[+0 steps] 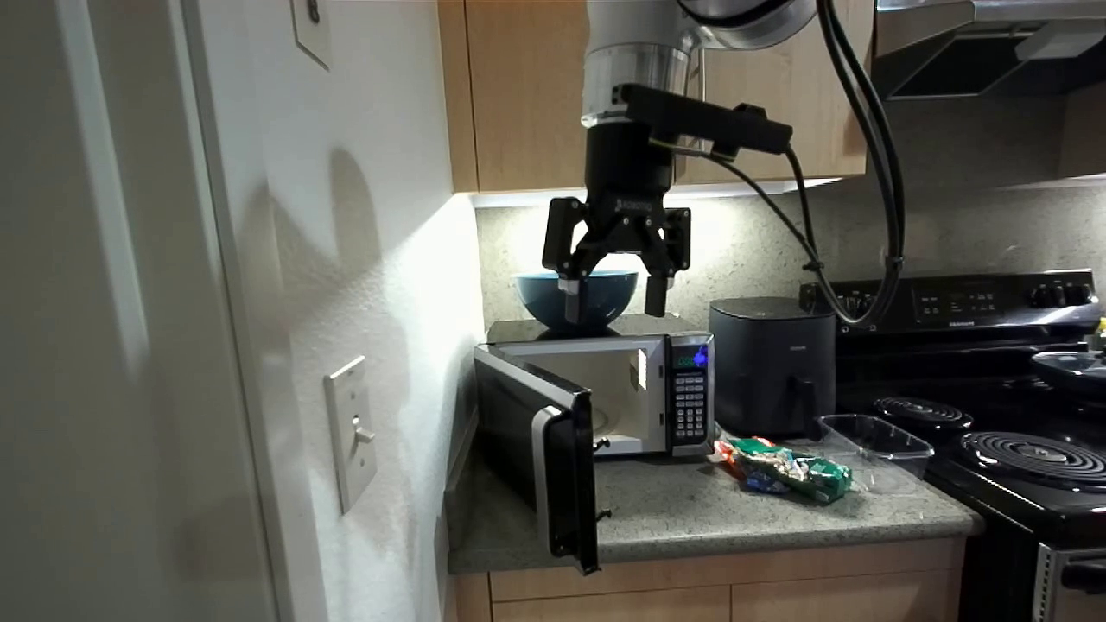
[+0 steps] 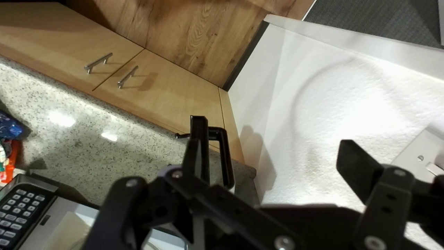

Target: Close the microwave door

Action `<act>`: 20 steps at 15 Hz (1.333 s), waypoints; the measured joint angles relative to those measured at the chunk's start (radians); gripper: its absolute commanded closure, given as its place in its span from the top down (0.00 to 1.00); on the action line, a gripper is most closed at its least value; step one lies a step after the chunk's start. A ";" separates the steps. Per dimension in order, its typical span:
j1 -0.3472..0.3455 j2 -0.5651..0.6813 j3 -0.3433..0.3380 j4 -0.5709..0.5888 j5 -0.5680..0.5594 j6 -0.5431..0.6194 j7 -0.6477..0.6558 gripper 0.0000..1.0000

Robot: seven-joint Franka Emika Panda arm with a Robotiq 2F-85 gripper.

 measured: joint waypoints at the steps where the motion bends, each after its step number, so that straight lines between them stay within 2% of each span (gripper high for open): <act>1: 0.007 0.015 0.000 0.010 -0.003 0.009 -0.008 1.00; 5: 0.036 0.133 0.000 0.090 -0.018 0.022 -0.077 1.00; 11: 0.071 0.329 -0.009 0.225 -0.140 0.050 -0.091 1.00; 16: 0.087 0.448 -0.039 0.288 -0.146 0.142 -0.107 1.00; 20: 0.098 0.508 -0.064 0.327 -0.146 0.161 -0.109 1.00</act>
